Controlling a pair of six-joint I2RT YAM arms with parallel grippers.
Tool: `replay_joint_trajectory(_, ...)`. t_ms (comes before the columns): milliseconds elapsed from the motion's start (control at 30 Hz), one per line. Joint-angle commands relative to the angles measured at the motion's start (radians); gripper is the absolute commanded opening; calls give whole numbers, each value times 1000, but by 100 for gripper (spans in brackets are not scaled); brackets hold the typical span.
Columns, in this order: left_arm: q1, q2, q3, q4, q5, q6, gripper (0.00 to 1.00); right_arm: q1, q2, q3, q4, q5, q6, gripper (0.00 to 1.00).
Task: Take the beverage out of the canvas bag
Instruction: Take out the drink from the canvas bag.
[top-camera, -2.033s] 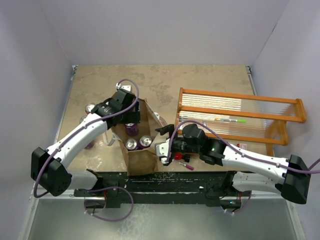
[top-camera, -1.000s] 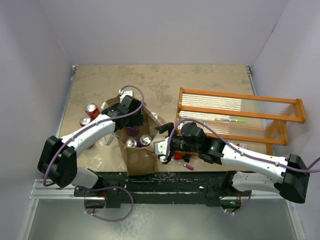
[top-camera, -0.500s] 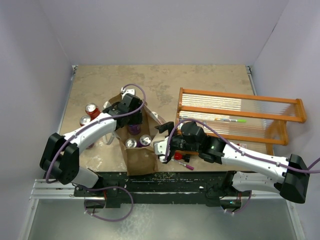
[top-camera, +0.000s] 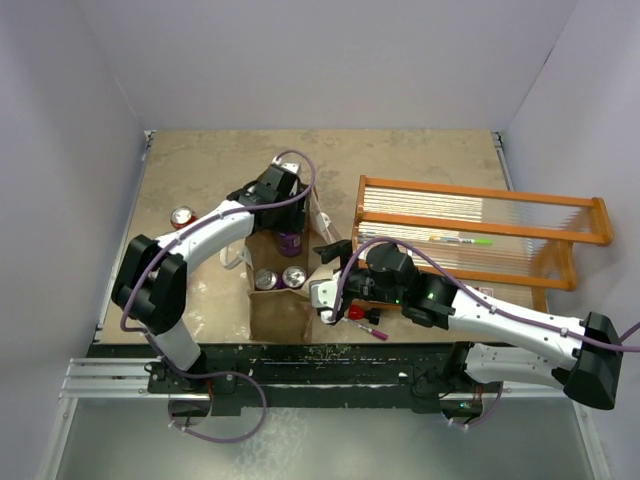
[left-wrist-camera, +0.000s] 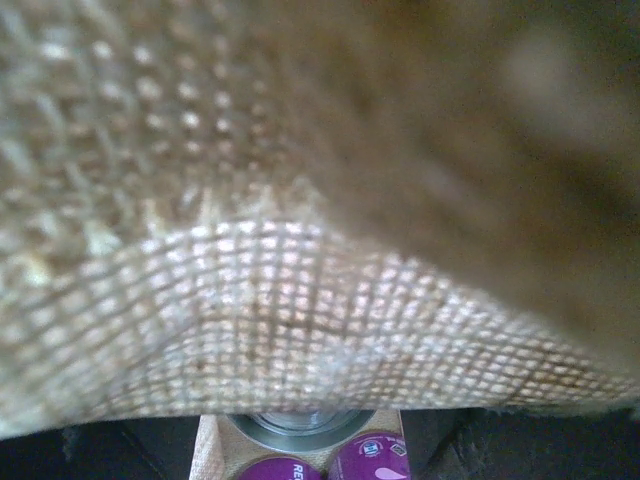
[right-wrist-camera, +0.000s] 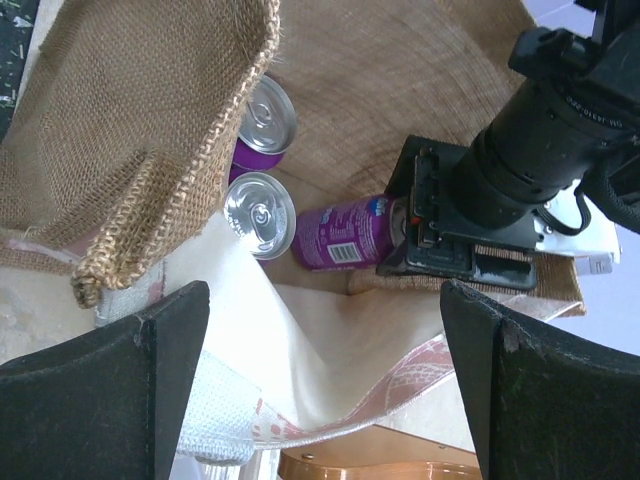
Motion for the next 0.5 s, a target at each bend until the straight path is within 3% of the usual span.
replay_joint_trajectory(0,-1,74,95,49,134,48,0,4,-17,35,-19,42,-12,99)
replay_joint_trajectory(200,-14,84,147,42,171,74,0,4,-26,33,-10,59,2,99)
replay_joint_trajectory(467,-14,-39,136,-52,179,78,0,4,-10,33,27,55,11,100)
